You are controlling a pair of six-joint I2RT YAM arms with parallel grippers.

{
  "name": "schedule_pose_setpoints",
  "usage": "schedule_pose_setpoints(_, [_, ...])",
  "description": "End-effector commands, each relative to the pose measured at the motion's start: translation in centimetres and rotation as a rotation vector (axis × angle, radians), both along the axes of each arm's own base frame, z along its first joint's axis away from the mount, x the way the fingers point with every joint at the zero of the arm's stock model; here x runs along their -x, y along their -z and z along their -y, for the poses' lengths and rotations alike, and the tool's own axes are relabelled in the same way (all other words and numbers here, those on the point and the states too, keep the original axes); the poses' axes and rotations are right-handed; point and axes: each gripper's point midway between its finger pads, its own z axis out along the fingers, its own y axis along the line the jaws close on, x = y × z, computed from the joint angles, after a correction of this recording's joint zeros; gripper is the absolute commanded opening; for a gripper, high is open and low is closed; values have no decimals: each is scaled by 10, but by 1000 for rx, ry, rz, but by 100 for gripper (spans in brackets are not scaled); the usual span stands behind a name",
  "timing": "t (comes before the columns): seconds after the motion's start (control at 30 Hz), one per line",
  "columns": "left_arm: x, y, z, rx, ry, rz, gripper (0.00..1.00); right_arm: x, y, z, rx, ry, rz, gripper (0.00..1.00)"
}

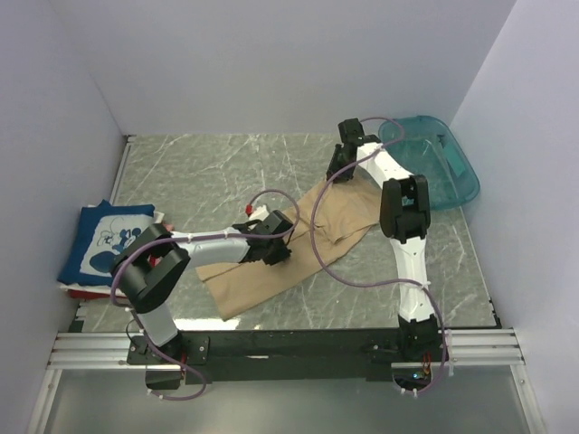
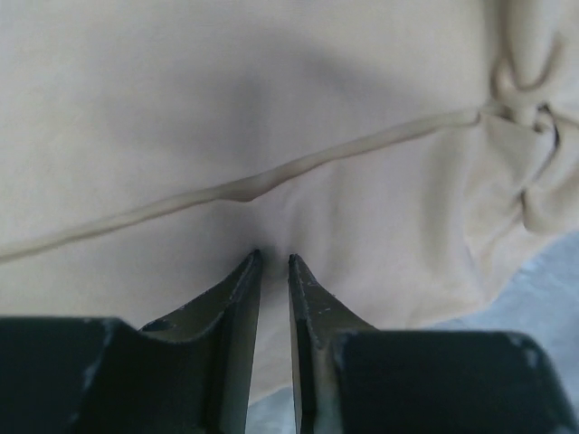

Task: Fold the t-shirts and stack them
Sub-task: Fold the tshirt

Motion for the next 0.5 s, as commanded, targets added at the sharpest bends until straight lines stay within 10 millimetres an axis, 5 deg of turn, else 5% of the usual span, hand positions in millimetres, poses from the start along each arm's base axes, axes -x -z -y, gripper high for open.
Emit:
schedule_pose_setpoints(0.0, [12,-7,44,124,52,-59,25,5,7,-4,22,-58,-50,36])
schedule_pose_setpoints(0.17, [5,-28,54,130,99,-20,27,-13,-9,-14,-9,-94,8,37])
schedule_pose_setpoints(0.37, [-7,-55,-7,-123,94,132,30,-17,-69,-9,1,-71,125,39])
schedule_pose_setpoints(0.47, [-2,-52,-43,-296,125,153,28,-11,-100,3,21,-9,190,40])
